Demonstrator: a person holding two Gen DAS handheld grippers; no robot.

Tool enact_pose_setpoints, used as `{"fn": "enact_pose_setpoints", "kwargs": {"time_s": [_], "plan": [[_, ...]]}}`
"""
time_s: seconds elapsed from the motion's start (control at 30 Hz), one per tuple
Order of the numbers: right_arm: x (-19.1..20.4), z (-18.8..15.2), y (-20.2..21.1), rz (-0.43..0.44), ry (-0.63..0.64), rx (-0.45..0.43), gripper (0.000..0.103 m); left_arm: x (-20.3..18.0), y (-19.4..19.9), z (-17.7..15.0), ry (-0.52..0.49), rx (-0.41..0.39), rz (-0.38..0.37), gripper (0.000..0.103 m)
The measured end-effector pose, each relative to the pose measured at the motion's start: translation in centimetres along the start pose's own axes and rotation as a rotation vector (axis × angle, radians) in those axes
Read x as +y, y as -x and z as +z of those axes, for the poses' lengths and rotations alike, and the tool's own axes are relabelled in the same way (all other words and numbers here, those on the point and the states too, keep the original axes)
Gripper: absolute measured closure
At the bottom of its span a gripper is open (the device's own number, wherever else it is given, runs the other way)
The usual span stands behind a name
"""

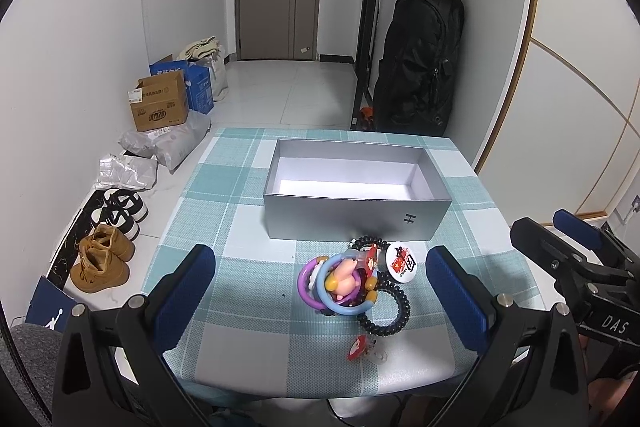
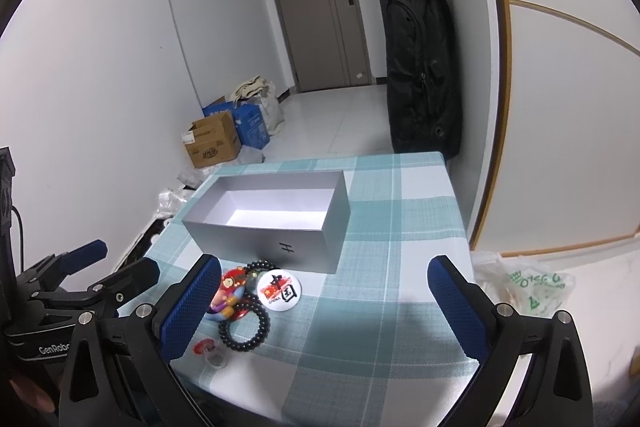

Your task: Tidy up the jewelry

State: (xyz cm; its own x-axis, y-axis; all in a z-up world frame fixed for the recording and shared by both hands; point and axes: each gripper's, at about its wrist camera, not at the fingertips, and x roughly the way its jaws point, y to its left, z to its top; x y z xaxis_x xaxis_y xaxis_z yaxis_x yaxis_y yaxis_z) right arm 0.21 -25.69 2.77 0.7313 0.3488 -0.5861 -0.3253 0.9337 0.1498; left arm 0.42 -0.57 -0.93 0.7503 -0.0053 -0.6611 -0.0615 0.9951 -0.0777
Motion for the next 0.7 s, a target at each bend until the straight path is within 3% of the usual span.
{"fn": "enact_pose_setpoints", "kwargs": {"time_s": [0.7], "plan": [[-0.06, 0.01, -0.11, 0.000, -0.011, 0.006, 0.000, -0.38, -0.32, -0.42, -0.020, 0.008, -0.025, 0.001]]}}
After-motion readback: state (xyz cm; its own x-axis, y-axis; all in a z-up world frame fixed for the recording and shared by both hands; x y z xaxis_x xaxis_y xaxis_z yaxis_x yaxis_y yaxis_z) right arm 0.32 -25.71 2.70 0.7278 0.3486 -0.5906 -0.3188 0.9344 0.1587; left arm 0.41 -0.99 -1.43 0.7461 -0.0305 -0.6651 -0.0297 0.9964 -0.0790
